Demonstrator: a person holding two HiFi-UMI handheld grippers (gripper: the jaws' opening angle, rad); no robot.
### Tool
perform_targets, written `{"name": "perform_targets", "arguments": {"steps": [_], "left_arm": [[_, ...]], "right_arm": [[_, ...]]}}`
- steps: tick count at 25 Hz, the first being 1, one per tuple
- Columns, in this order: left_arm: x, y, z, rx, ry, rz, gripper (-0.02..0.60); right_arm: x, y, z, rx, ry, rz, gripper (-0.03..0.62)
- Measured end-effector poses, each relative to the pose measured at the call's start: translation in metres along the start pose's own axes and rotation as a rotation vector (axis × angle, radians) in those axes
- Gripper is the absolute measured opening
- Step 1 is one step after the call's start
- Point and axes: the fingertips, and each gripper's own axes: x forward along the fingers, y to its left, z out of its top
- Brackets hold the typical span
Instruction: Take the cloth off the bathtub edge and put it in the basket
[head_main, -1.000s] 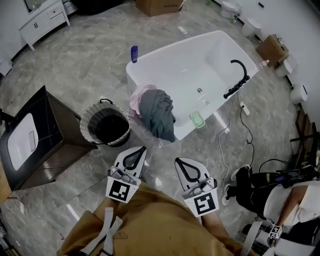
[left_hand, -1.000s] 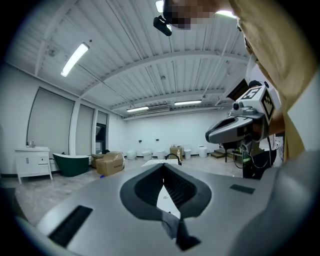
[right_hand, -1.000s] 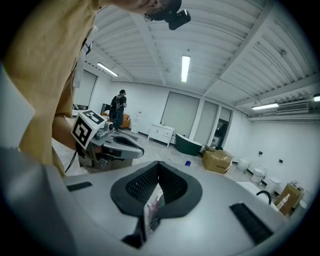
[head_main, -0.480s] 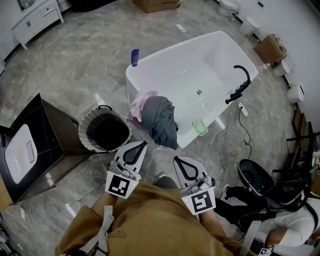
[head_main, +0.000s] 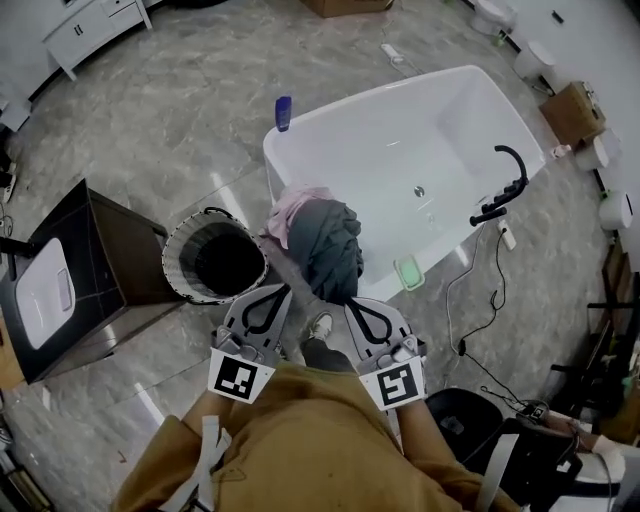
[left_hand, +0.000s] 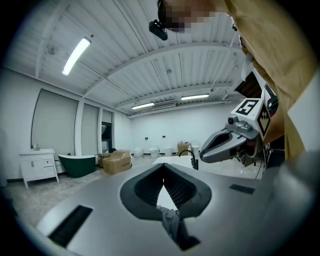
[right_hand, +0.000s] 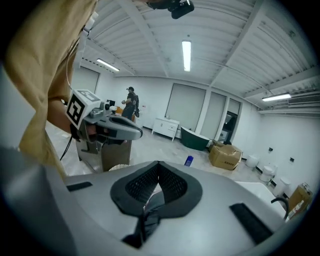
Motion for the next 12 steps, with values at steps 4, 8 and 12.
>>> {"name": "perform_targets", "arguments": {"steps": [4, 8, 12], "left_arm": [[0.028, 0.010, -0.019, 0.007, 0.041, 0.031, 0.006], [0.039, 0.013, -0.053, -0.005, 0.109, 0.059, 0.008], [0.045, 0.013, -0.095, -0.041, 0.162, 0.049, 0.006]], "right_arm": [[0.041, -0.025, -0.026, -0.068, -0.005, 0.040, 0.005], [0.079, -0.027, -0.060, -0.144, 0.031, 0.096, 0.005], [0.116, -0.028, -0.103, -0.214, 0.096, 0.116, 0.006]]}}
